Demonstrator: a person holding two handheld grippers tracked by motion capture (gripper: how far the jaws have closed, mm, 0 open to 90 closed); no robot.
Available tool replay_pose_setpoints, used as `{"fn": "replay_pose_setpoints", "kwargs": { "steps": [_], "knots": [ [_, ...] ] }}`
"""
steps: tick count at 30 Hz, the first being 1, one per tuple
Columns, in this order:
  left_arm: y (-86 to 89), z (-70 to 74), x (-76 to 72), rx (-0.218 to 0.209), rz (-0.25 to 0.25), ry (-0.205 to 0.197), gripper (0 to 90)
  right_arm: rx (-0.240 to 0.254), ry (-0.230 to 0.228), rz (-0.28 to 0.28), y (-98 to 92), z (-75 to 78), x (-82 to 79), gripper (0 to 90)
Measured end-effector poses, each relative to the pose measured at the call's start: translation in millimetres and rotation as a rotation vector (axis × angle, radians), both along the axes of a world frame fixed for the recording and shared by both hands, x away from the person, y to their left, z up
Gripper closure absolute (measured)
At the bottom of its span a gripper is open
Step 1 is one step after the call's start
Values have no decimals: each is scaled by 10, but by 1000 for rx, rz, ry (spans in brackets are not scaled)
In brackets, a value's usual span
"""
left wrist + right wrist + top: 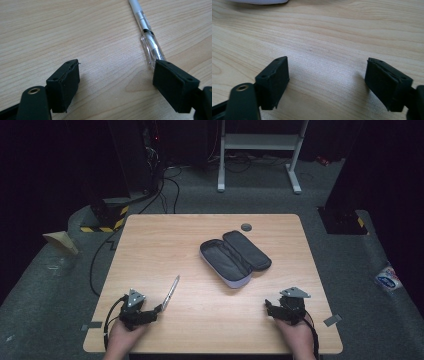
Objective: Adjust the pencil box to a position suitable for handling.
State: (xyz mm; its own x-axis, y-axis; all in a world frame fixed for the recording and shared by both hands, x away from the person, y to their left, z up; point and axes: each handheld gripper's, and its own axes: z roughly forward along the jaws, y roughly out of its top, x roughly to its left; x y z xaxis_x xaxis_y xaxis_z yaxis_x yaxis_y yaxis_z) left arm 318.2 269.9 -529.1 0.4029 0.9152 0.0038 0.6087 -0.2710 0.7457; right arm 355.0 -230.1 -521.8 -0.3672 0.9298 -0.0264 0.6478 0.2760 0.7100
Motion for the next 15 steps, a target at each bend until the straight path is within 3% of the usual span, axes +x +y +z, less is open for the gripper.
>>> {"fn": "replay_pose_setpoints", "kwargs": {
  "steps": [4, 9, 15],
  "knots": [
    [0, 0, -1, 0, 0, 0, 218, 9, -27, 15, 41, 43, -32, 267],
    [1, 0, 1, -1, -1, 0, 218, 56, -49, 60, 131, 111, -59, 350],
    [1, 0, 1, -2, -1, 0, 217, 84, -61, 94, 236, 201, -29, 366]
  ]
}}
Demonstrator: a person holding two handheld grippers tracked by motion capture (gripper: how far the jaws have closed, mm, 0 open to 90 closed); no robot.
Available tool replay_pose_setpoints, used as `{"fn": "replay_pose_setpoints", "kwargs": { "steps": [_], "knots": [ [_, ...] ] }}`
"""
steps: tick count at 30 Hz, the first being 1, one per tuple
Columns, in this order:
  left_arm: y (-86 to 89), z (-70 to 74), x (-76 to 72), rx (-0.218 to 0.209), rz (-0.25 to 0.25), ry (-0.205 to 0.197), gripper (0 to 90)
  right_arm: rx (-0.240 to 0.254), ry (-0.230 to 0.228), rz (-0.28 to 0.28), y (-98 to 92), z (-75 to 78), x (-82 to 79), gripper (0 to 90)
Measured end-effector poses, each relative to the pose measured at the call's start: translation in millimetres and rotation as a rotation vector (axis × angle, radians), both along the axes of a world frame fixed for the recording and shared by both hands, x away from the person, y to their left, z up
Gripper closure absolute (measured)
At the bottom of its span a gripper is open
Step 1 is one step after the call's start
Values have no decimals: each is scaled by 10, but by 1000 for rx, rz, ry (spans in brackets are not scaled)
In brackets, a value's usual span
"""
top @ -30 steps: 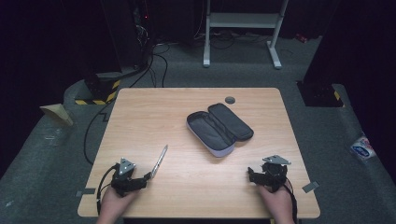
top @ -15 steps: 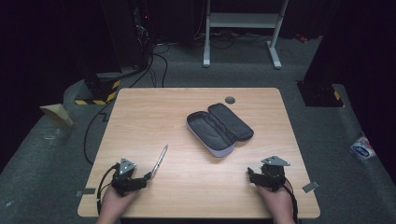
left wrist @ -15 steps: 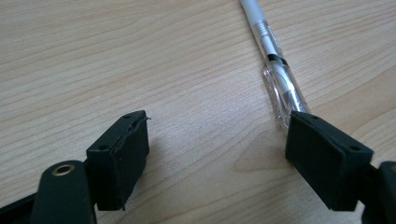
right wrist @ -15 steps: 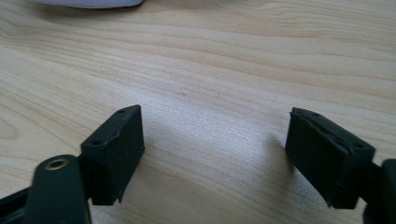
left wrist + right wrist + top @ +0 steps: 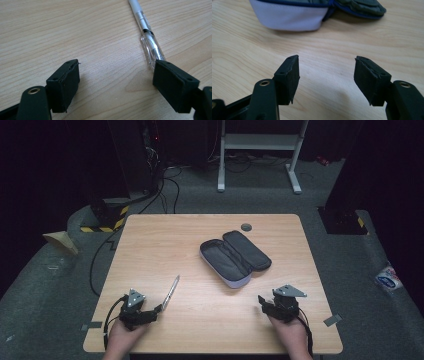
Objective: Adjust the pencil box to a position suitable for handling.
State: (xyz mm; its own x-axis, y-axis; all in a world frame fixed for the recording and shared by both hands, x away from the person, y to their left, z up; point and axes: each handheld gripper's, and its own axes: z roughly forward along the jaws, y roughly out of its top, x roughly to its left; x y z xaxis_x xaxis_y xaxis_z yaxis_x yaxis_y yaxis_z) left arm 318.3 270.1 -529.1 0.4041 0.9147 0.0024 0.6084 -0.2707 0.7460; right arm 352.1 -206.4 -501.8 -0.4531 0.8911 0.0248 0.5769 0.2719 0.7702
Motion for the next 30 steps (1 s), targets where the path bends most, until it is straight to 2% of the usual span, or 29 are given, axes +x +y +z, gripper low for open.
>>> {"fn": "replay_pose_setpoints", "kwargs": {
  "steps": [5, 9, 21, 30],
  "knots": [
    [2, 0, 2, 1, -4, 0, 217, 34, -9, 25, 157, 74, 39, 372],
    [3, 1, 3, 3, -4, 0, 217, 43, -20, 47, 286, 130, 71, 373],
    [4, 1, 4, 3, -6, -1, 217, 47, -35, 117, 711, 261, 225, 379],
    [4, 1, 5, 3, -8, -1, 217, 52, -26, 147, 968, 298, 349, 400]
  ]
}}
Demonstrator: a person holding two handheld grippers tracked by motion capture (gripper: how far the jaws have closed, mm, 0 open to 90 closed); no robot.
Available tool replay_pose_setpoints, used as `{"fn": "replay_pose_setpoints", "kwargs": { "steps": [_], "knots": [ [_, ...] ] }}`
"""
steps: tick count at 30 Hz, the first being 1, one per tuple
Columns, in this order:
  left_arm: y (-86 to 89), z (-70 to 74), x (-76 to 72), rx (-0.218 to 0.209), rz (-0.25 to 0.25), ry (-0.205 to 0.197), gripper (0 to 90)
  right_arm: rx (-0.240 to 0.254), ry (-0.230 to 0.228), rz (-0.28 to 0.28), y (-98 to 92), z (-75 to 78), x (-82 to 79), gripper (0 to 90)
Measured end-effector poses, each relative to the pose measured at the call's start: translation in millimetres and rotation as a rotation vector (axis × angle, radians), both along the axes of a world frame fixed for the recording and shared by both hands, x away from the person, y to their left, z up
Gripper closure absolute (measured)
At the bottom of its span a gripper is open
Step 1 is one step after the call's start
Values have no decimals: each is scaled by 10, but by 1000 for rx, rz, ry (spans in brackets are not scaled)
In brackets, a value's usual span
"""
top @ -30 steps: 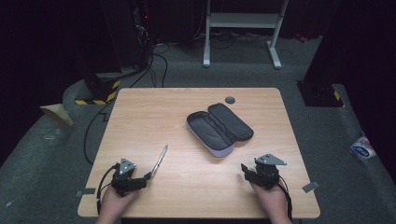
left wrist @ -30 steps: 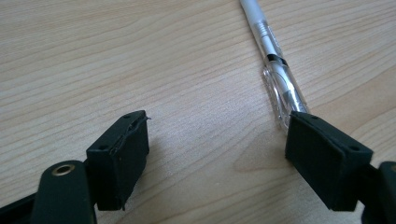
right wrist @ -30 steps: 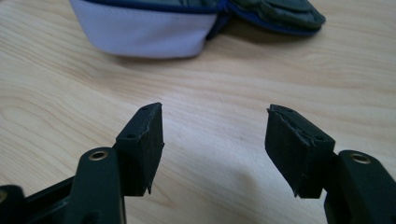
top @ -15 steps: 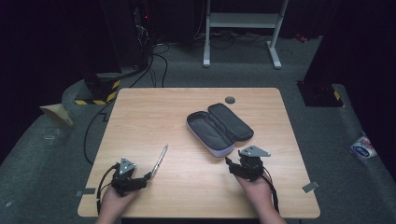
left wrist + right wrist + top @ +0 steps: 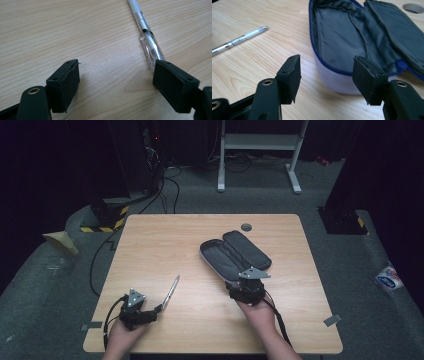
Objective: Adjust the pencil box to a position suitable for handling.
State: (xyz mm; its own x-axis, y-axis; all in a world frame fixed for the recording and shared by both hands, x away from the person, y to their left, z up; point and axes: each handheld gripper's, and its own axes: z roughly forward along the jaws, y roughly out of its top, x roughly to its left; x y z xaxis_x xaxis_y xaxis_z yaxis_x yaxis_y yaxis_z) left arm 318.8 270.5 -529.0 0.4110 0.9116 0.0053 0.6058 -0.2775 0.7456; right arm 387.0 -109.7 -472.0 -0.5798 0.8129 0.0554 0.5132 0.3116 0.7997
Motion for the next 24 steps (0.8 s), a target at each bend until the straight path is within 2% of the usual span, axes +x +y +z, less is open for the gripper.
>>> {"fn": "replay_pose_setpoints", "kwargs": {
  "steps": [9, 12, 16, 24],
  "knots": [
    [0, 1, 0, 0, -1, 3, 216, 13, 2, 15, 185, 11, 142, 417],
    [-1, 1, -1, 0, -2, 3, 216, 2, 5, 12, 246, 1, 199, 431],
    [-2, -1, 0, -1, -4, 1, 216, -11, -4, 9, 337, -23, 255, 480],
    [-4, -1, -1, -3, -6, 1, 217, -28, -13, 24, 392, -77, 296, 589]
  ]
}}
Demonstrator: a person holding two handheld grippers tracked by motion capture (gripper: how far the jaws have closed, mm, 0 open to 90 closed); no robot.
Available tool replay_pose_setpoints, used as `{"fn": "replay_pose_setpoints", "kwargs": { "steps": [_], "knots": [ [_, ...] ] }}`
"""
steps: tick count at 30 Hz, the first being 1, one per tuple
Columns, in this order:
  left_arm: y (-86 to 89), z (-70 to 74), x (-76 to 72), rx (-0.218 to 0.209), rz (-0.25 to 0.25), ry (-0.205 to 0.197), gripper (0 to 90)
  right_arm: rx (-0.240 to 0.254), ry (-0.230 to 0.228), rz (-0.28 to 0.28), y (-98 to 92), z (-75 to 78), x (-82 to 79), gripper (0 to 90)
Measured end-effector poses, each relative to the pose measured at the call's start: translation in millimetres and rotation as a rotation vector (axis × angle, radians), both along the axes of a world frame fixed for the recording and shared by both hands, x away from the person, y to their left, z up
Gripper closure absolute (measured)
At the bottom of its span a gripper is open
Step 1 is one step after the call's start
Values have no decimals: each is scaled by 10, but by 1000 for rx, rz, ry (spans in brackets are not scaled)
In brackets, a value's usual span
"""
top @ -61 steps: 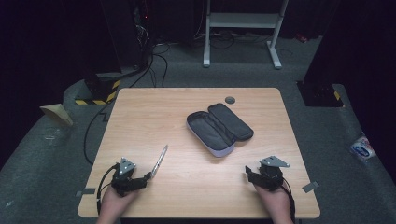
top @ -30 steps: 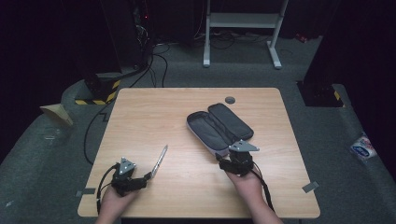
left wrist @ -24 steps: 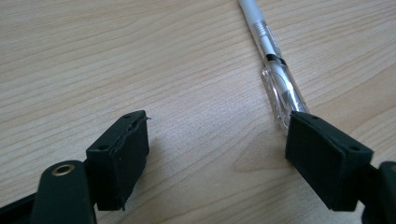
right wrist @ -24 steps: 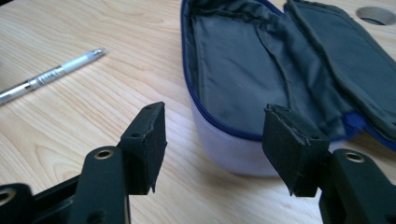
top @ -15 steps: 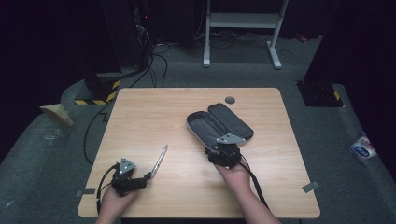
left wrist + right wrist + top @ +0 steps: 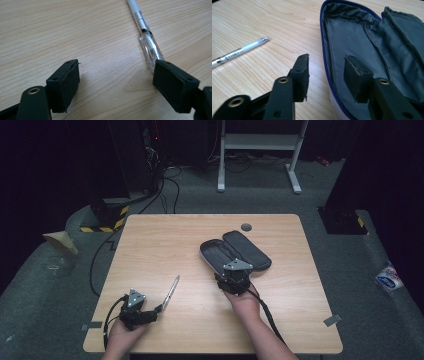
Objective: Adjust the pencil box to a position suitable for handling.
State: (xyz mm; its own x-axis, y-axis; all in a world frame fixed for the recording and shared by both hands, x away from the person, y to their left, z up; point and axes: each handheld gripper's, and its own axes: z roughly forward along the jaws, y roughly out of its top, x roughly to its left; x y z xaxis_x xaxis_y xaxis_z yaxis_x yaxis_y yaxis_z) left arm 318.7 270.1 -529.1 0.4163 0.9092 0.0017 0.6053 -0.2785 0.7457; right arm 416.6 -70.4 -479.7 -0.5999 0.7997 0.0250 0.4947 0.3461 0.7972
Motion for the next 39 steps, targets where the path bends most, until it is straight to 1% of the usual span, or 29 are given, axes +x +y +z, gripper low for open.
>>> {"fn": "replay_pose_setpoints", "kwargs": {
  "steps": [1, 3, 4, 5, 6, 9, 14, 17, 18, 19, 20, 21, 22, 24, 25, 26, 27, 28, 29, 30, 31, 32, 33, 34, 35, 39],
  "knots": [
    [0, 0, 0, 0, 0, 0, 216, -14, -3, 0, 7, -15, 4, 651],
    [0, 0, 0, 0, -1, 0, 216, -27, -4, 4, 10, -22, -2, 740],
    [0, 0, 0, 0, -1, 0, 216, -27, -4, 4, 10, -22, -2, 740],
    [-1, 0, 0, 0, -1, 0, 216, -27, -3, 11, 10, -24, -17, 809],
    [-1, 0, 0, 0, -1, 0, 217, -27, -3, 11, 10, -24, -17, 809],
    [-1, 0, 0, 0, -1, 0, 216, -38, -12, 21, 4, -25, -48, 858],
    [-1, 0, 1, 0, -2, 0, 216, -50, -16, 45, -42, -56, -143, 867],
    [-1, 0, 1, 0, -3, 0, 216, -42, -13, 49, -79, -81, -208, 867],
    [-2, 0, 1, 0, -2, 0, 216, -42, -13, 49, -79, -81, -208, 867],
    [-1, 0, 1, 0, -2, 0, 216, -40, -14, 54, -104, -95, -260, 867],
    [-1, 0, 1, 0, -2, 0, 216, -40, -14, 54, -104, -95, -260, 867],
    [-1, 0, 1, 0, -3, 0, 216, -44, -22, 62, -139, -114, -321, 866],
    [-1, 0, 1, 0, -3, 0, 217, -49, -29, 67, -153, -121, -342, 866],
    [-1, -1, 1, 0, -2, 0, 217, -54, -31, 74, -186, -143, -404, 865],
    [-1, -1, 1, 0, -2, 0, 216, -49, -25, 75, -204, -153, -436, 864],
    [-1, -1, 1, 0, -2, 0, 216, -49, -25, 75, -204, -153, -436, 864],
    [-1, 0, 1, 0, -2, 0, 217, -40, -25, 80, -251, -168, -492, 863],
    [-1, 0, 1, 0, -2, 0, 216, -40, -25, 80, -251, -168, -492, 863],
    [-1, 0, 1, 0, -3, 0, 216, -34, -22, 83, -299, -178, -545, 862],
    [-1, 0, 1, 0, -3, 0, 216, -34, -22, 83, -299, -178, -545, 862],
    [-1, 0, 1, 0, -3, 0, 216, -32, -27, 86, -348, -185, -600, 862],
    [-1, 0, 1, 0, -3, 0, 216, -32, -27, 86, -348, -185, -600, 862],
    [-1, -1, 1, 0, -2, 0, 216, -34, -34, 93, -394, -193, -651, 861],
    [-1, -1, 1, 0, -2, 0, 216, -34, -34, 93, -394, -193, -651, 861],
    [-1, 0, 1, 0, -3, 0, 217, -32, -34, 96, -449, -200, -711, 860],
    [-1, 0, 1, 0, -3, 0, 216, -33, -40, 102, -537, -216, -813, 854]
  ]
}}
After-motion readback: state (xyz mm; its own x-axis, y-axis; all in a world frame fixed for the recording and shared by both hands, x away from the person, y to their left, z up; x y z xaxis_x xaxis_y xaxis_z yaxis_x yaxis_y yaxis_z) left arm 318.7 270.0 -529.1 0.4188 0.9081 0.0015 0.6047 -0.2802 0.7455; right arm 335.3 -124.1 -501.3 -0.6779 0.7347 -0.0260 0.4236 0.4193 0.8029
